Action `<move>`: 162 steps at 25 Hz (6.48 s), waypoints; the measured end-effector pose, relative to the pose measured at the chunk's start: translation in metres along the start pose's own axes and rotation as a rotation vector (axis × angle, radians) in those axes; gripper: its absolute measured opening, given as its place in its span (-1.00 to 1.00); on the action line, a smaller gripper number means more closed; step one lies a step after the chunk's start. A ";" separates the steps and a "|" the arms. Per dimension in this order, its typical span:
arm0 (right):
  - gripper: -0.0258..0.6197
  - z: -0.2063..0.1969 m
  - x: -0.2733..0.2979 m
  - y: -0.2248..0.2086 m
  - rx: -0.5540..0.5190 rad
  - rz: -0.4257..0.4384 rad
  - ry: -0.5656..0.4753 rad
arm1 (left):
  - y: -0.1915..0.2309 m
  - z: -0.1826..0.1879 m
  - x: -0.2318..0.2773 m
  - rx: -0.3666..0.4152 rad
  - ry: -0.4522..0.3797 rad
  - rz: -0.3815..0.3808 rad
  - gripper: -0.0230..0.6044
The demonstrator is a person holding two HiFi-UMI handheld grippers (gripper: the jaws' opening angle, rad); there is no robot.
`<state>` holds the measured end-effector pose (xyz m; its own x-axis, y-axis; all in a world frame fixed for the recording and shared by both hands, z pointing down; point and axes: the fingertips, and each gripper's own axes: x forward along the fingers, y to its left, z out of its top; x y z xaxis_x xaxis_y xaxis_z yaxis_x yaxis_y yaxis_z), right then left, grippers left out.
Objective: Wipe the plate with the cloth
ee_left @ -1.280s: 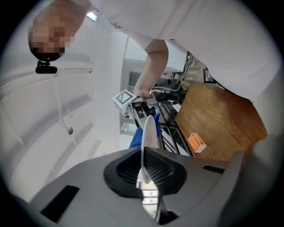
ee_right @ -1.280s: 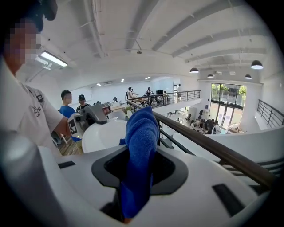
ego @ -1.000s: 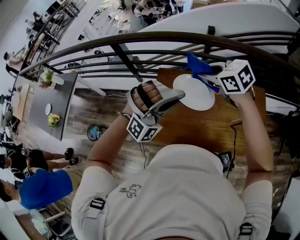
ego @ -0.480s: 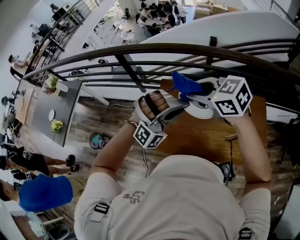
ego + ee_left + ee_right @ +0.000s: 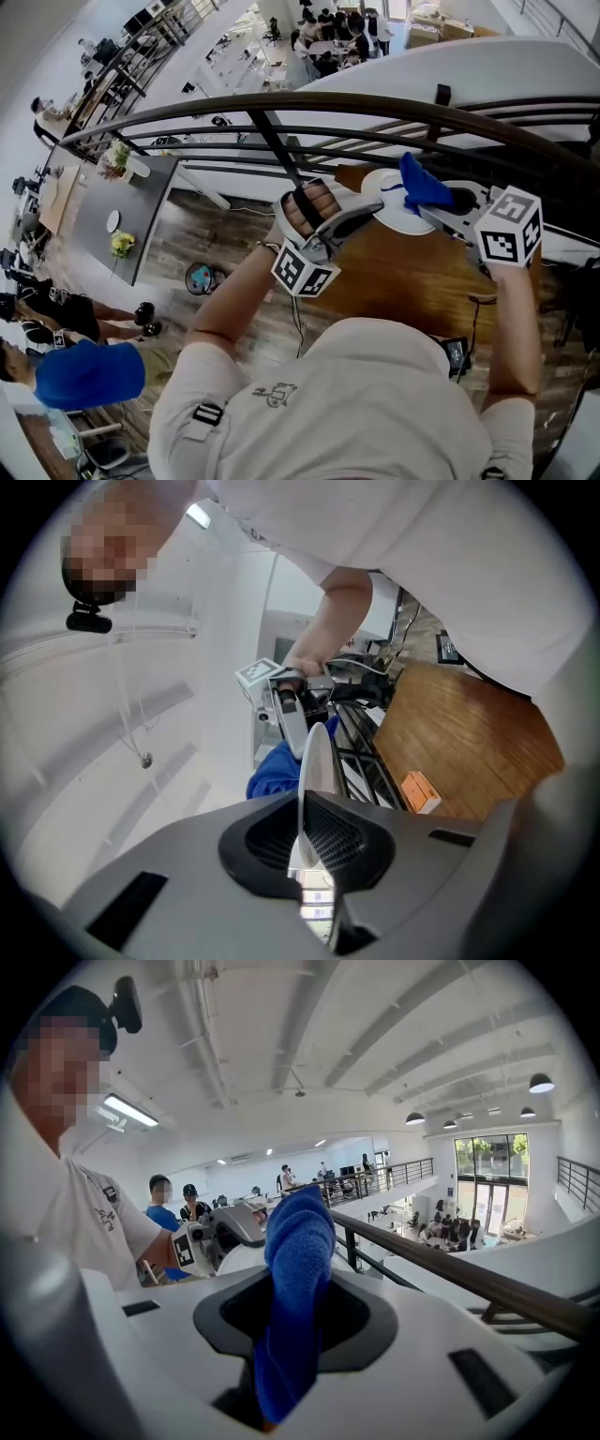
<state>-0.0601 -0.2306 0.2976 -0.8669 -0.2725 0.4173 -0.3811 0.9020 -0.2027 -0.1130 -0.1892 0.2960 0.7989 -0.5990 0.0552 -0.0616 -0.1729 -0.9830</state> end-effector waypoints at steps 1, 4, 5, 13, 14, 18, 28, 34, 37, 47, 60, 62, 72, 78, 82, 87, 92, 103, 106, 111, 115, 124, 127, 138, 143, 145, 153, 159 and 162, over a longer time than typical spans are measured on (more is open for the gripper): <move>-0.53 -0.001 -0.004 -0.007 0.009 -0.013 0.002 | 0.002 0.004 -0.001 0.002 -0.007 0.003 -0.87; -0.53 -0.005 -0.006 -0.028 0.035 -0.047 0.015 | 0.004 0.014 -0.003 0.001 -0.036 0.001 -0.87; -0.53 -0.006 -0.004 -0.033 0.040 -0.049 0.022 | 0.004 0.018 -0.003 -0.001 -0.047 -0.003 -0.87; -0.53 0.017 0.022 0.005 -0.035 0.069 0.046 | -0.001 0.023 0.005 0.019 -0.060 -0.017 -0.87; -0.53 0.020 0.022 0.012 -0.045 0.089 0.046 | -0.001 0.021 0.006 0.021 -0.053 -0.016 -0.87; -0.53 0.022 0.011 0.025 -0.067 0.112 0.055 | 0.005 0.009 0.006 0.003 -0.025 -0.002 -0.87; -0.53 -0.024 -0.022 -0.031 0.068 -0.054 0.058 | 0.002 -0.023 -0.005 -0.095 0.028 0.028 -0.87; -0.53 -0.073 -0.038 -0.042 0.173 -0.104 0.036 | -0.015 -0.035 0.008 -0.468 0.070 0.017 -0.87; -0.53 -0.093 -0.039 -0.043 0.220 -0.095 0.019 | -0.035 -0.035 0.025 -0.672 0.093 -0.040 -0.87; -0.53 -0.171 -0.038 -0.052 0.264 -0.142 -0.023 | -0.139 -0.045 0.074 -1.643 0.219 -0.123 -0.87; -0.53 -0.322 -0.006 -0.077 0.433 -0.133 0.028 | -0.325 -0.013 0.127 -2.266 0.449 -0.149 -0.87; -0.53 -0.348 0.001 -0.081 0.485 -0.126 0.066 | -0.351 -0.012 0.130 -2.290 0.510 -0.164 -0.87; -0.53 -0.445 0.005 -0.084 0.574 -0.077 0.218 | -0.464 0.015 0.144 -2.378 0.713 -0.259 -0.87; -0.53 -0.473 0.006 -0.093 0.536 -0.055 0.280 | -0.499 0.019 0.158 -2.346 0.779 -0.284 -0.87; -0.53 -0.483 0.007 -0.097 0.543 -0.037 0.287 | -0.511 0.014 0.162 -2.355 0.797 -0.258 -0.87; -0.53 -0.497 -0.002 -0.103 0.549 -0.023 0.310 | -0.525 0.009 0.161 -2.304 0.877 -0.265 -0.86; -0.53 -0.501 -0.012 -0.106 0.556 -0.016 0.319 | -0.529 0.004 0.165 -2.045 0.964 -0.364 -0.71; -0.53 -0.498 -0.036 -0.099 0.540 -0.005 0.310 | -0.546 -0.005 0.168 -1.537 1.046 -0.505 -0.57; -0.53 -0.494 -0.046 -0.094 0.529 -0.007 0.301 | -0.533 0.001 0.165 -1.568 1.051 -0.467 -0.57; -0.53 -0.473 -0.061 -0.090 0.485 -0.012 0.268 | -0.492 0.010 0.166 -1.562 1.021 -0.382 -0.58; -0.53 -0.447 -0.065 -0.094 0.411 -0.018 0.223 | -0.449 0.010 0.171 -1.570 0.982 -0.276 -0.58; -0.53 -0.387 -0.078 -0.091 0.297 -0.079 0.105 | -0.350 0.056 0.165 -1.658 0.842 -0.039 -0.90; -0.53 -0.363 -0.076 -0.090 0.251 -0.110 0.049 | -0.327 0.060 0.161 -1.717 0.784 0.017 -0.91; -0.53 -0.303 -0.083 -0.039 0.148 -0.196 -0.128 | -0.242 0.093 0.121 -1.746 0.527 0.208 -0.91; -0.53 -0.297 -0.075 0.005 0.139 -0.200 -0.151 | -0.242 0.114 0.072 -1.718 0.493 0.194 -0.91; -0.53 -0.298 -0.066 0.027 0.149 -0.203 -0.162 | -0.242 0.119 0.046 -1.714 0.474 0.209 -0.90; -0.53 -0.308 -0.041 0.138 0.144 -0.193 -0.205 | -0.244 0.160 -0.046 -1.692 0.412 0.225 -0.91; -0.53 -0.328 -0.051 0.208 0.156 -0.237 -0.224 | -0.254 0.201 -0.094 -1.730 0.359 0.213 -0.91; -0.53 -0.329 -0.056 0.228 0.147 -0.249 -0.241 | -0.261 0.212 -0.104 -1.760 0.351 0.200 -0.91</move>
<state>0.0074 0.1001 0.5201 -0.7860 -0.5642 0.2527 -0.6165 0.7455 -0.2532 -0.0534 0.0837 0.5099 0.5646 -0.7922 0.2316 -0.8125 -0.4839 0.3252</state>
